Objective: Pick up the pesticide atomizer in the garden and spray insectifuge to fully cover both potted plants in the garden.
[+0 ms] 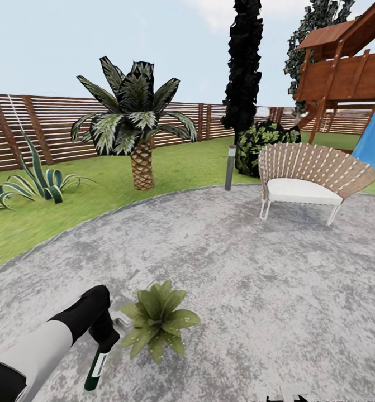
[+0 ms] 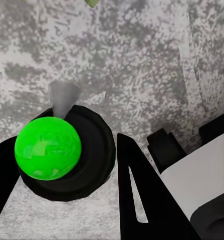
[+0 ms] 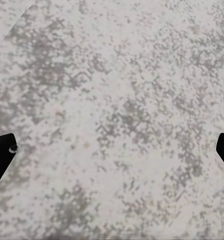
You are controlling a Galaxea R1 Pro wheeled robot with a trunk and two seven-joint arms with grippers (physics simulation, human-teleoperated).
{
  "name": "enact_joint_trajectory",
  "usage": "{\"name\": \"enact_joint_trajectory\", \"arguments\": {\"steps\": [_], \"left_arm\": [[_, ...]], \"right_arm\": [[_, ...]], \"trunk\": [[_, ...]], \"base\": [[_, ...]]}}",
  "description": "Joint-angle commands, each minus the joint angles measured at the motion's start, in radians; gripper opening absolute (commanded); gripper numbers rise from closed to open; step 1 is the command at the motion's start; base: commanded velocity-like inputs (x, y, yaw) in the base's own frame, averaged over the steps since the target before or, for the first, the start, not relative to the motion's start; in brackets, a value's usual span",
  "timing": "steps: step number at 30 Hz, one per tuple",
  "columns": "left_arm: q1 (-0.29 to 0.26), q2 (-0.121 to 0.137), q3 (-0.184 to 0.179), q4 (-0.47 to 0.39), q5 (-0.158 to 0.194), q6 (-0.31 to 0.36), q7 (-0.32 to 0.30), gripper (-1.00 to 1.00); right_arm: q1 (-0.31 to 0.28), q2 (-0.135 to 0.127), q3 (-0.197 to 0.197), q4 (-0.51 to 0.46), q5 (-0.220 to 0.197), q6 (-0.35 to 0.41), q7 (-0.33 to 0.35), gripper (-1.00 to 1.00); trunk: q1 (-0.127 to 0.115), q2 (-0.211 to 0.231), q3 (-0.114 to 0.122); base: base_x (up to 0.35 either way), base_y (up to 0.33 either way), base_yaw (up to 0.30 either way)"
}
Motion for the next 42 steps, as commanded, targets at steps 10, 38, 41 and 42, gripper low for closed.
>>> {"name": "enact_joint_trajectory", "arguments": {"steps": [10, 38, 41, 42], "left_arm": [[-0.01, -0.001, -0.033, -0.003, -0.074, -0.006, -0.126, -1.0], [0.004, -0.002, -0.047, 0.0, -0.147, -0.004, -0.159, -1.0], [0.004, -0.003, -0.048, -0.002, -0.147, -0.002, -0.158, -1.0], [0.004, -0.003, -0.047, -0.002, -0.147, -0.002, -0.158, -1.0]], "right_arm": [[-0.001, 0.0, -0.008, 0.002, 0.01, -0.004, -0.004, 1.0], [-0.001, 0.0, -0.008, 0.001, 0.01, -0.004, -0.004, 1.0], [-0.001, 0.0, -0.008, 0.001, 0.01, -0.004, -0.004, 1.0], [-0.001, 0.0, -0.008, 0.002, 0.01, -0.004, -0.004, 1.0]], "trunk": [[0.0, 0.0, -0.001], [0.0, 0.0, -0.001], [0.0, 0.0, -0.001], [0.0, 0.0, -0.001]], "base": [[0.0, 0.0, -0.01], [-0.09, 0.104, -0.087], [0.014, 0.324, -0.044], [0.105, 0.324, -0.015]]}}
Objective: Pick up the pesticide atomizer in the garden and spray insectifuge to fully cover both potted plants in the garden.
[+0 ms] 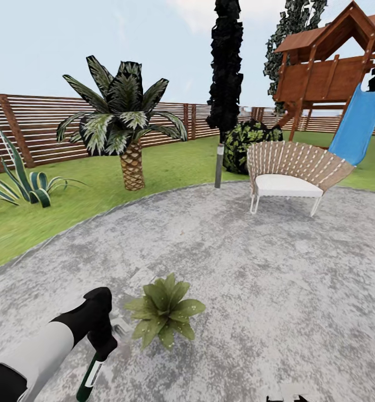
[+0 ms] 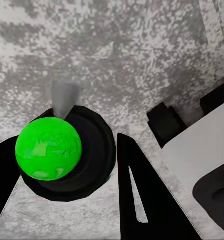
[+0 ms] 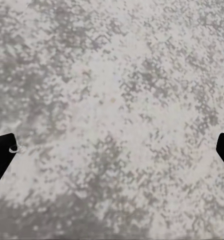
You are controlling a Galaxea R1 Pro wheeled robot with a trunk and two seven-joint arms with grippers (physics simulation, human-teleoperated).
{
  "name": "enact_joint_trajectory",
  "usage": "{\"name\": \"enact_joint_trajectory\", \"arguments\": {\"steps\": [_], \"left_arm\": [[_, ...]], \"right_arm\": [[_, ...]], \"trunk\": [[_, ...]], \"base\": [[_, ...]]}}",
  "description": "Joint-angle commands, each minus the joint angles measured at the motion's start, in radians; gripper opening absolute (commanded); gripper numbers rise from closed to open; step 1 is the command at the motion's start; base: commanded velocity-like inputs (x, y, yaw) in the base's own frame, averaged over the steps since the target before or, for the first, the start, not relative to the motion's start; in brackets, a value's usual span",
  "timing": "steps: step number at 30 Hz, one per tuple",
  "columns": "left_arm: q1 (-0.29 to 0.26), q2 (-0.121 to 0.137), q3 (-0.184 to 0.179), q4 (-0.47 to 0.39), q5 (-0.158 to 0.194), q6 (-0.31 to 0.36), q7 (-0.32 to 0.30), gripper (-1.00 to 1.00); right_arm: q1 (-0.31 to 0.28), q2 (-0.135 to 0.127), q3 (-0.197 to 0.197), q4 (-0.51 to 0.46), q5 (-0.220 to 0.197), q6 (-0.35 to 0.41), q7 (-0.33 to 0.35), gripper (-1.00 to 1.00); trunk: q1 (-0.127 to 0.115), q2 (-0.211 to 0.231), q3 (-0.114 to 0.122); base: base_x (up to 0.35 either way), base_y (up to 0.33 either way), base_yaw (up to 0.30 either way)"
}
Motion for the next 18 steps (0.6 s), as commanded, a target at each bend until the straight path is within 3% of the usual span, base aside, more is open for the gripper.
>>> {"name": "enact_joint_trajectory", "arguments": {"steps": [1, 11, 18], "left_arm": [[0.0, 0.001, -0.002, -0.003, -0.008, 0.006, -0.01, -1.0], [0.0, -0.002, -0.002, -0.004, -0.008, 0.006, -0.008, -1.0], [0.001, 0.008, -0.002, 0.01, -0.012, 0.005, -0.001, -1.0]], "right_arm": [[-0.001, -0.001, -0.007, 0.002, 0.011, -0.004, -0.005, 1.0], [-0.001, -0.002, -0.008, 0.001, 0.011, -0.004, -0.005, 1.0], [-0.001, 0.0, -0.009, -0.001, 0.011, -0.004, -0.006, 1.0]], "trunk": [[0.0, 0.0, -0.001], [0.0, 0.0, -0.001], [0.0, 0.0, -0.001]], "base": [[0.145, 0.313, -0.008], [0.207, 0.278, -0.001], [0.051, 0.044, -0.048]]}}
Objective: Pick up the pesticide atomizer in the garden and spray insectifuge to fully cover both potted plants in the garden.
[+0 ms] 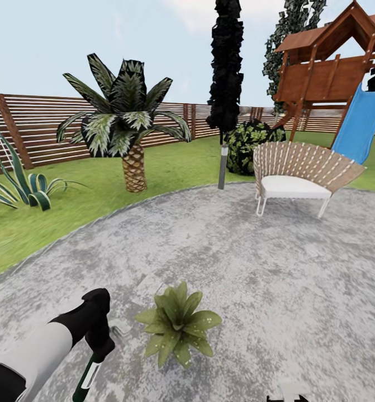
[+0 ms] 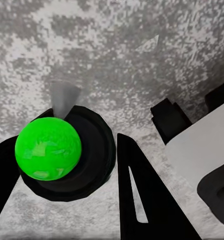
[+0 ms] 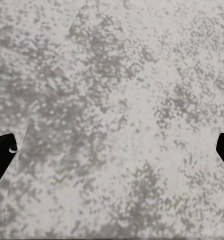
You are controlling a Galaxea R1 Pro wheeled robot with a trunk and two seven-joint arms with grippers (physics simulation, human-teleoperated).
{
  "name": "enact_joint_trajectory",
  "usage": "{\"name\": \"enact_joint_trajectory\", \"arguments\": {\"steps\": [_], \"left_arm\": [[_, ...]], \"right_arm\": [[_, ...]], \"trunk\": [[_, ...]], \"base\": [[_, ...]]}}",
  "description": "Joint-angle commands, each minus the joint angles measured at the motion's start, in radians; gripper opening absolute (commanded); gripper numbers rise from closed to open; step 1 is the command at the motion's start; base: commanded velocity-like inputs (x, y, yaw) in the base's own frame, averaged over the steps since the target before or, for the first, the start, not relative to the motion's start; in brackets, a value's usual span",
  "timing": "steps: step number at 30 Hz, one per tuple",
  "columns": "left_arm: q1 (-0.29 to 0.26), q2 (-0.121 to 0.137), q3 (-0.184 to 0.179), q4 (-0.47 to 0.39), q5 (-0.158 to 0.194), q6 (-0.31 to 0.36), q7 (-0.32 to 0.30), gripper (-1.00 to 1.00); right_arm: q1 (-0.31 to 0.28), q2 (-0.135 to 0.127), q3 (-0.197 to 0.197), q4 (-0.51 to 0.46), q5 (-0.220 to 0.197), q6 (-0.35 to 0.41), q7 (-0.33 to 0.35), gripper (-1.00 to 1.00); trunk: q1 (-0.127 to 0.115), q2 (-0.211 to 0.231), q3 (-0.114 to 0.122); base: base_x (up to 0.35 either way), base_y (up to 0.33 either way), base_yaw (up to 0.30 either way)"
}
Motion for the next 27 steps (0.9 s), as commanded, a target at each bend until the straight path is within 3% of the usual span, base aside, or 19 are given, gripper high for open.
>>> {"name": "enact_joint_trajectory", "arguments": {"steps": [1, 10, 17, 27], "left_arm": [[0.0, 0.004, -0.002, -0.002, -0.007, 0.007, -0.01, -1.0], [0.022, 0.0, 0.002, -0.01, -0.007, 0.007, 0.011, -1.0], [0.023, 0.006, 0.001, -0.002, -0.004, 0.008, 0.081, -1.0], [0.023, -0.005, 0.005, -0.006, -0.001, 0.01, 0.085, -1.0]], "right_arm": [[-0.001, 0.0, -0.008, 0.002, 0.01, -0.004, -0.004, 1.0], [-0.001, -0.001, -0.008, 0.002, 0.01, -0.004, -0.003, 1.0], [-0.001, 0.0, -0.008, 0.002, 0.01, -0.004, -0.004, 1.0], [-0.001, 0.0, -0.008, 0.002, 0.009, -0.004, -0.003, 1.0]], "trunk": [[0.0, 0.0, -0.001], [0.0, 0.0, -0.001], [0.0, 0.0, -0.001], [0.0, 0.0, -0.001]], "base": [[0.003, 0.002, -0.238], [0.0, 0.0, -0.29], [-0.009, 0.009, -0.176], [-0.103, 0.269, -0.09]]}}
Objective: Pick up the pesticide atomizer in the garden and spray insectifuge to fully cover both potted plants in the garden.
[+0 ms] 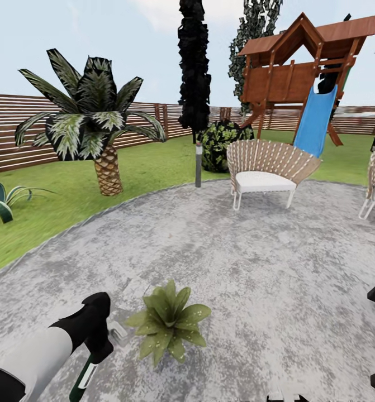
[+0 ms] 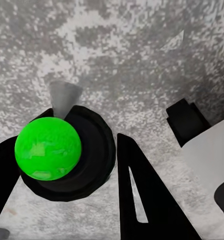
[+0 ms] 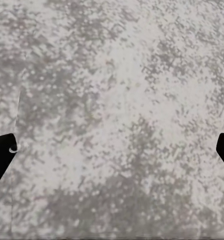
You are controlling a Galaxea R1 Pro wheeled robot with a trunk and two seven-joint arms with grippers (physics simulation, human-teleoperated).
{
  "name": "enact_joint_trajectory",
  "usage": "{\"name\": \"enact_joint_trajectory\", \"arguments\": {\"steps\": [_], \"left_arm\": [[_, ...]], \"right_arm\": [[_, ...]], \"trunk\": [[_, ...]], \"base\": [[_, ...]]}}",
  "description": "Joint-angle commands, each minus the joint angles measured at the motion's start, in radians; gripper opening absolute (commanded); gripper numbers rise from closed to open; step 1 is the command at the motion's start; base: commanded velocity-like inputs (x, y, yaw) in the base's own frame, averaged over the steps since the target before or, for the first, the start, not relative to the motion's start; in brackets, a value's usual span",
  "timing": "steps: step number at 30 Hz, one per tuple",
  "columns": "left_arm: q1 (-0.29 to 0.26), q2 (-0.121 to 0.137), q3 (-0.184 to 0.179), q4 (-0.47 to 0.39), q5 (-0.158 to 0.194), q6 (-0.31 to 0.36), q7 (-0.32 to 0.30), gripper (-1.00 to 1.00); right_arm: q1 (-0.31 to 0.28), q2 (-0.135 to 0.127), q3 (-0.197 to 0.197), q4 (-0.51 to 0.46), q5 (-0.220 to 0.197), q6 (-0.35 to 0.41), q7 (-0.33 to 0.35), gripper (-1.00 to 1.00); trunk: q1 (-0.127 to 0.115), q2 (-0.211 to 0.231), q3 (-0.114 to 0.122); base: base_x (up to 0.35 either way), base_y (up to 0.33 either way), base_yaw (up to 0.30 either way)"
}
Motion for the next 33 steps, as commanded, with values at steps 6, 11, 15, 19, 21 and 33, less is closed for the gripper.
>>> {"name": "enact_joint_trajectory", "arguments": {"steps": [6, 11, 15, 19, 21, 33], "left_arm": [[0.0, -0.002, -0.003, -0.003, -0.008, 0.004, -0.009, -1.0], [0.0, -0.002, -0.003, -0.003, -0.008, 0.004, -0.01, -1.0], [0.0, -0.003, -0.003, -0.003, -0.008, 0.005, -0.01, -1.0], [0.0, -0.002, -0.002, -0.003, -0.008, 0.006, -0.01, -1.0], [0.0, -0.002, -0.003, -0.003, -0.008, 0.006, -0.011, -1.0], [-0.006, -0.004, 0.037, -0.018, -0.007, 0.005, -0.015, -1.0]], "right_arm": [[-0.001, 0.003, -0.009, 0.002, 0.009, -0.004, -0.004, 1.0], [-0.001, 0.002, -0.009, 0.002, 0.009, -0.004, -0.004, 1.0], [-0.001, 0.001, -0.009, 0.002, 0.009, -0.004, -0.004, 1.0], [-0.001, 0.001, -0.009, 0.002, 0.009, -0.004, -0.004, 1.0], [-0.001, 0.001, -0.009, 0.002, 0.009, -0.004, -0.004, 1.0], [-0.001, 0.002, -0.009, 0.0, -0.053, -0.004, -0.004, 1.0]], "trunk": [[0.0, 0.0, -0.001], [0.0, 0.0, 0.0], [0.0, 0.0, 0.002], [0.0, 0.0, 0.004], [0.0, 0.0, 0.006], [0.0, 0.0, 0.008]], "base": [[-0.014, 0.337, -0.021], [-0.017, 0.337, -0.108], [-0.001, 0.337, -0.264], [0.0, 0.337, -0.282], [0.0, 0.337, -0.284], [0.0, 0.119, -0.133]]}}
